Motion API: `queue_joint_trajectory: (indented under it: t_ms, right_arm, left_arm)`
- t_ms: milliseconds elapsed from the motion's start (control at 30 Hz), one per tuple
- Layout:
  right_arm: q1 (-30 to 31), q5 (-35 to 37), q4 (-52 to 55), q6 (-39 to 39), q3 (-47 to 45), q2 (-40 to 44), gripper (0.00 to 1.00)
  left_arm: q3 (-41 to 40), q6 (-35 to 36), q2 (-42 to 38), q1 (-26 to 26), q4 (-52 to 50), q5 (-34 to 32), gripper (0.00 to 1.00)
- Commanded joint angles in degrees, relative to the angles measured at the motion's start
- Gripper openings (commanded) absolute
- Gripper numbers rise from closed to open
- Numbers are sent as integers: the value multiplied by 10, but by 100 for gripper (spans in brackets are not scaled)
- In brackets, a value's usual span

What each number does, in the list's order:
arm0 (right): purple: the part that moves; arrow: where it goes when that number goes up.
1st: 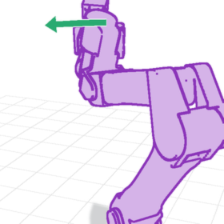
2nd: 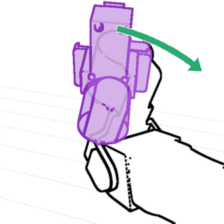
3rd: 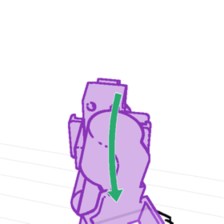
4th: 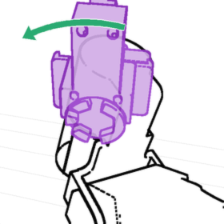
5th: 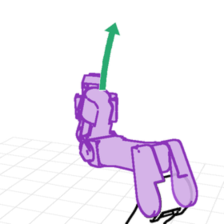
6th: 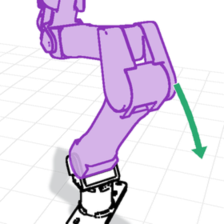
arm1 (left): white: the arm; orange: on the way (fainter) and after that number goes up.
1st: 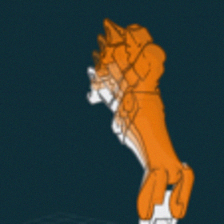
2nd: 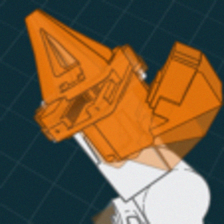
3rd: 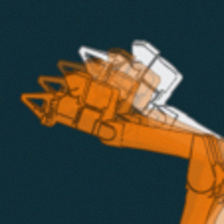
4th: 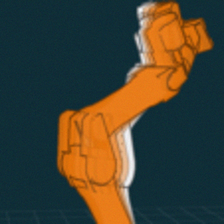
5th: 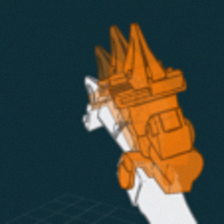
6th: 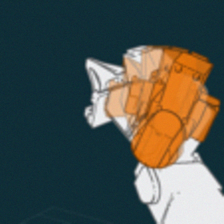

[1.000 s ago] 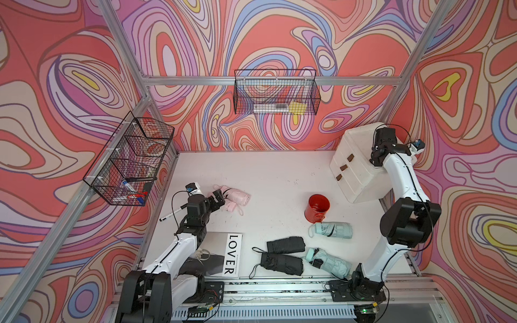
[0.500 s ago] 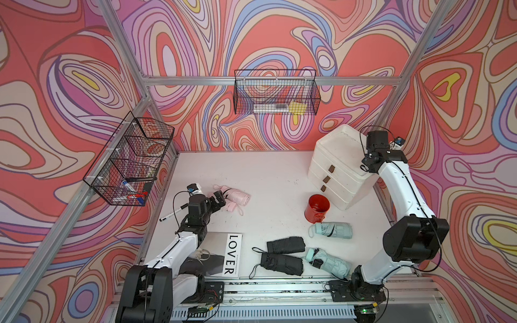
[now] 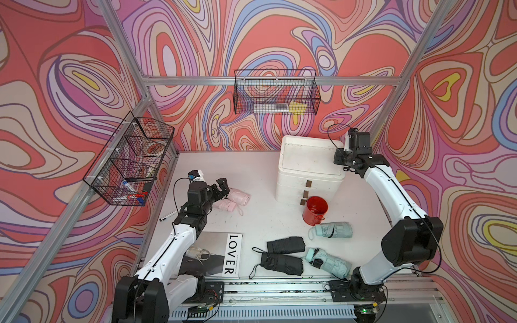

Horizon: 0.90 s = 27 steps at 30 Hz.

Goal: Place the umbrella in the drawer by color
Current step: Move the storage box to the center of the board.

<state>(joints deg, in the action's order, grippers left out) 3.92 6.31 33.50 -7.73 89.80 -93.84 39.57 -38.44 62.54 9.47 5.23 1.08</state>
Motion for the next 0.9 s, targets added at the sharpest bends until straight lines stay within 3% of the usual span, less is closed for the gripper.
queue_joint_trajectory:
  t_ms: [0, 233, 367, 500, 633, 867]
  right_arm:
    - [33, -101, -95, 27, 28, -25, 0]
    - [96, -93, -135, 9, 65, -73, 0]
    - [114, -94, -175, -43, 74, -105, 18]
    - [119, -87, -161, -81, 109, -114, 24]
    - [122, -78, -131, -89, 128, -94, 38]
    - [132, -45, -85, -112, 56, 16, 39]
  left_arm:
    - [68, -9, 10, 33, -62, -13, 99]
    - [215, 22, 86, 91, -141, -27, 98]
    - [289, 33, 137, 104, -176, -33, 96]
    - [389, 35, 206, 106, -260, -42, 95]
    - [499, 43, 275, 112, -355, -43, 93]
    - [699, 112, 412, 153, -525, -125, 89]
